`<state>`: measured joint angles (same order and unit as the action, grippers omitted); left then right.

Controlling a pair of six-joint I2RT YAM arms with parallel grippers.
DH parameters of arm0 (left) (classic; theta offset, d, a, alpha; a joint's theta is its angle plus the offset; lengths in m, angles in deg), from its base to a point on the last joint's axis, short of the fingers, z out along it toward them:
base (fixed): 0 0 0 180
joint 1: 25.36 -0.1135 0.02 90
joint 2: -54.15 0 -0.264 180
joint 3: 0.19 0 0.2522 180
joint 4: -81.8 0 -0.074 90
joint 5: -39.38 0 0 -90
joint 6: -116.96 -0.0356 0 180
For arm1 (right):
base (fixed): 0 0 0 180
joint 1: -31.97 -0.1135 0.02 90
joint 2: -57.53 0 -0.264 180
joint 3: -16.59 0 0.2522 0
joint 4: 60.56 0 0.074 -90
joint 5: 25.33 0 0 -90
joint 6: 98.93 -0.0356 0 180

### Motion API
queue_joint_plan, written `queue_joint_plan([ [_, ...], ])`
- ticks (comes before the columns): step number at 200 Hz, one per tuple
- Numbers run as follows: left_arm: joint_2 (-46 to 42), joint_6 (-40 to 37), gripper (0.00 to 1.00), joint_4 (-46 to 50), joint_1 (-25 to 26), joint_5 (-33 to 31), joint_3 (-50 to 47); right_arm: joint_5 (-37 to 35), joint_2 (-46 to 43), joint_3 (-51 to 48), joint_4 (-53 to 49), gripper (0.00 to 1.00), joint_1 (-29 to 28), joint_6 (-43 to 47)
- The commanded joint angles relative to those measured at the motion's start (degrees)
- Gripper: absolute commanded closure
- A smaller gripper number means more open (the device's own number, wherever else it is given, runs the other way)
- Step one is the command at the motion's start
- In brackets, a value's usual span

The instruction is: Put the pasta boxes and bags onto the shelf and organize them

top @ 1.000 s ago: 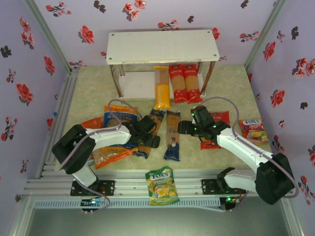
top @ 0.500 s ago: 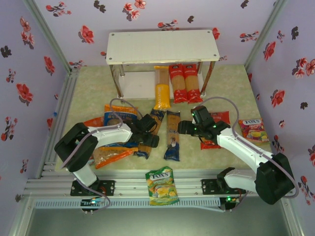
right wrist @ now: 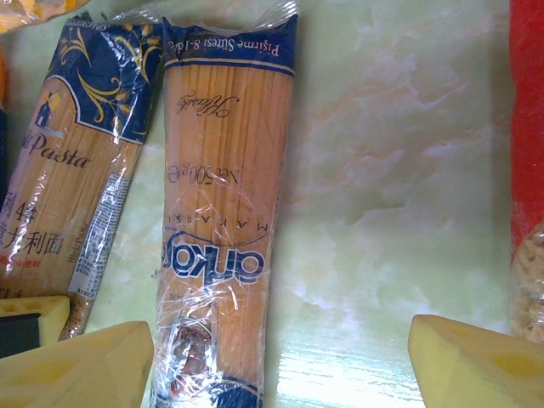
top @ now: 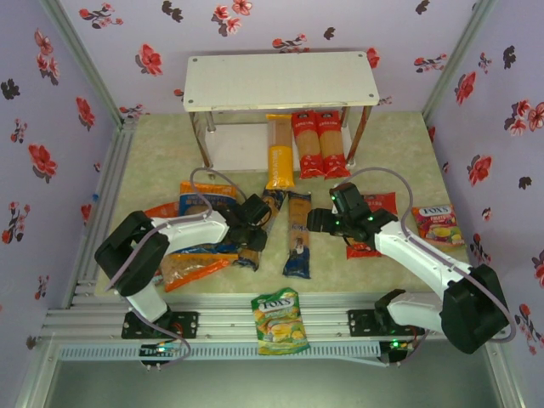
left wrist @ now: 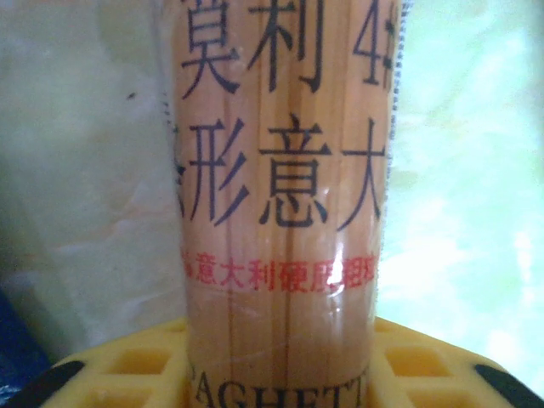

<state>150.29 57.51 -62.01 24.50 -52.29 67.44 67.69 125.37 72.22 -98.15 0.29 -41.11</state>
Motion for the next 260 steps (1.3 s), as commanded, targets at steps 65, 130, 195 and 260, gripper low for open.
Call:
queue_joint_plan([
  [65, -4.8, -3.3, 1.00, 7.4, 0.6, 8.1, 0.2, -1.5, -1.4, 1.4, -0.8, 0.20, -0.4, -1.0],
  [130, -13.8, -3.0, 1.00, 13.9, 0.6, 8.7, 1.2, -1.5, -1.6, 2.0, -0.9, 0.21, -0.4, -0.8],
  [195, -24.4, -1.3, 1.00, 21.1, 0.6, 14.5, 1.6, -1.7, -1.8, 2.0, -0.9, 0.20, -0.4, -0.6],
  [260, -31.6, -1.9, 1.00, 20.7, -3.5, 15.6, 5.8, -1.8, -0.6, 4.2, -0.9, 0.20, -0.4, 0.5],
])
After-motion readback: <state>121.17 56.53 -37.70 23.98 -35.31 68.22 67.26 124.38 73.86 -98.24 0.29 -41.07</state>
